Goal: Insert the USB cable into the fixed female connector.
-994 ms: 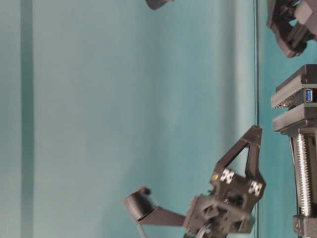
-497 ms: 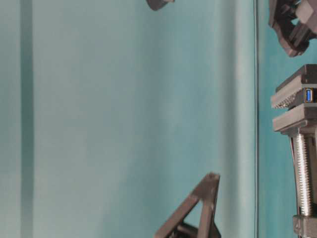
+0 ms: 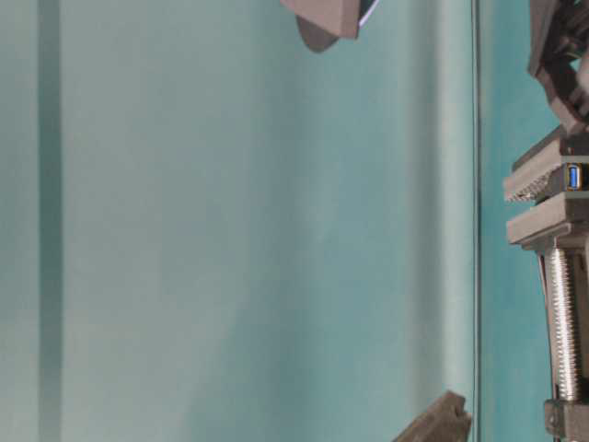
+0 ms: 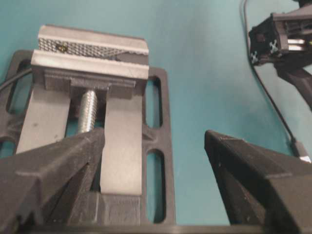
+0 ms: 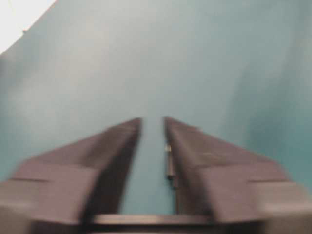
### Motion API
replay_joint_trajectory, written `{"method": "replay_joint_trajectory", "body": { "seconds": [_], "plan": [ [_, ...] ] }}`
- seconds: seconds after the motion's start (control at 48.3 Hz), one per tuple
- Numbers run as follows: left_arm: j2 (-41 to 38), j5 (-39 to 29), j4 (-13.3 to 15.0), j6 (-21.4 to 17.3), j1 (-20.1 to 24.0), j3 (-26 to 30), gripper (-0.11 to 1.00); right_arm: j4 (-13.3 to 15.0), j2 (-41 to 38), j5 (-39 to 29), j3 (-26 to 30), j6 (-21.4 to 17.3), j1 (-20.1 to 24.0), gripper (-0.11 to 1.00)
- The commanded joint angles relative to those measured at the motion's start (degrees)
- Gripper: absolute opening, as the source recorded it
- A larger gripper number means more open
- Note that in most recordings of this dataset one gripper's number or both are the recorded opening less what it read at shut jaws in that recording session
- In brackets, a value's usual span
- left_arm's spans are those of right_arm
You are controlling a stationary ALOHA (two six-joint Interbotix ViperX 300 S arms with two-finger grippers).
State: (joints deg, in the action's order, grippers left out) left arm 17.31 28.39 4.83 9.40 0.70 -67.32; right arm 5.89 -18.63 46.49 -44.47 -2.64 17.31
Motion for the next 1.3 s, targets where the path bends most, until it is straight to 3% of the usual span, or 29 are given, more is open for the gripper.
{"method": "replay_joint_trajectory", "body": {
  "seconds": [0.0, 0.083, 0.269, 0.497, 0.58, 0.911, 1.284],
  "plan": [
    [3.08, -0.88, -0.53, -0.70, -0.53, -1.23, 1.00, -0.09, 0.53, -0.09, 0.97, 0.09, -0.35, 0.57],
    [7.29, -2.64, -0.53, -1.58, -0.62, -4.22, 1.00, -0.09, -0.26, 0.09, 1.05, 0.09, -0.62, 0.69],
    [22.06, -10.72, -0.62, -4.04, -0.62, -9.84, 1.00, 0.00, -3.08, 3.08, 1.41, 0.09, -0.70, 0.64],
    [40.96, -32.96, -0.62, -6.86, -0.70, -11.34, 1.00, -0.09, -5.10, 7.65, 1.32, 0.09, -1.58, 0.63],
    [45.53, -38.06, -0.62, -7.21, -0.62, -11.78, 1.00, -0.09, -5.63, 7.65, 1.14, 0.09, -2.11, 0.63],
    [49.66, -27.95, -0.62, -6.94, -0.53, -18.63, 1.00, -0.09, -6.33, 7.91, 0.62, 0.00, -2.81, 0.61],
    [49.66, -25.66, -0.62, -7.65, -0.53, -19.95, 1.00, 0.00, -7.03, 8.00, 0.09, 0.00, -2.37, 0.41]
  ]
}}
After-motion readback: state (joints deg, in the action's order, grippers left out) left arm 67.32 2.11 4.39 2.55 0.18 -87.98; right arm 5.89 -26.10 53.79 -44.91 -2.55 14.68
